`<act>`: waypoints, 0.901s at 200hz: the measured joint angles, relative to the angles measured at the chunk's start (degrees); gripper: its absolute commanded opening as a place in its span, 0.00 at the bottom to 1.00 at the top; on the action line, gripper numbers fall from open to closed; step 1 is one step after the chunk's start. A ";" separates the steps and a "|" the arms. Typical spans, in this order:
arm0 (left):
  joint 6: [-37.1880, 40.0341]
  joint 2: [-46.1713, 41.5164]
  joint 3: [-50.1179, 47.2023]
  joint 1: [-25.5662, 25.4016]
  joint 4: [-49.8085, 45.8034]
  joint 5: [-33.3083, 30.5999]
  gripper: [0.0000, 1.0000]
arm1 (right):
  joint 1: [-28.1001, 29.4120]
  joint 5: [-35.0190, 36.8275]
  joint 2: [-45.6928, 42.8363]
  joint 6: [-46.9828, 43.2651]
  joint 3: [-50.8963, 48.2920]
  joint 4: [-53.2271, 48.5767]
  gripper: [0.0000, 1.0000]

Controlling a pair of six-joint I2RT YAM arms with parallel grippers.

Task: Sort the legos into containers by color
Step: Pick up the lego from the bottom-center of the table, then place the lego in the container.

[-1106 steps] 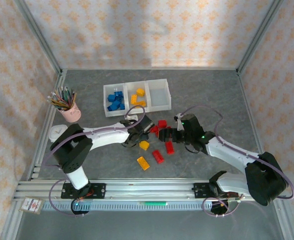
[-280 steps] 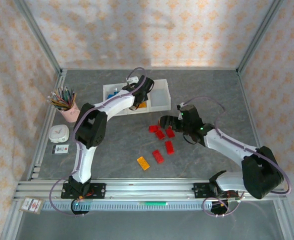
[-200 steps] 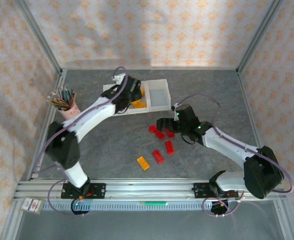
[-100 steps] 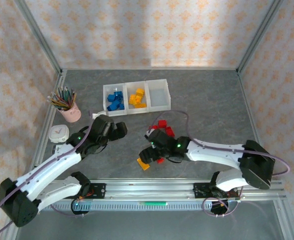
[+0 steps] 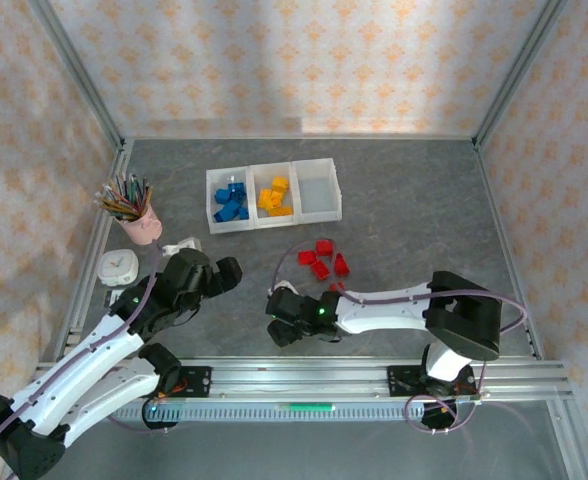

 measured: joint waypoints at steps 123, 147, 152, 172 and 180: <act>-1.53 3.30 -0.31 0.02 3.56 -0.70 0.99 | -9.81 1.49 -2.38 -1.49 7.15 0.39 0.30; -1.86 7.32 1.92 0.02 6.32 -1.97 0.99 | -17.05 1.33 -1.36 -3.48 12.61 1.88 0.30; -1.90 8.22 2.47 0.02 7.08 -2.27 0.99 | -18.25 1.38 -0.74 -3.87 13.70 2.49 0.30; -1.97 11.26 4.17 0.17 10.47 -3.58 0.99 | -22.16 1.09 3.43 -5.86 18.88 4.72 0.30; -2.08 12.57 4.70 0.46 11.74 -4.00 0.99 | -23.32 0.98 6.12 -6.62 21.68 5.22 0.30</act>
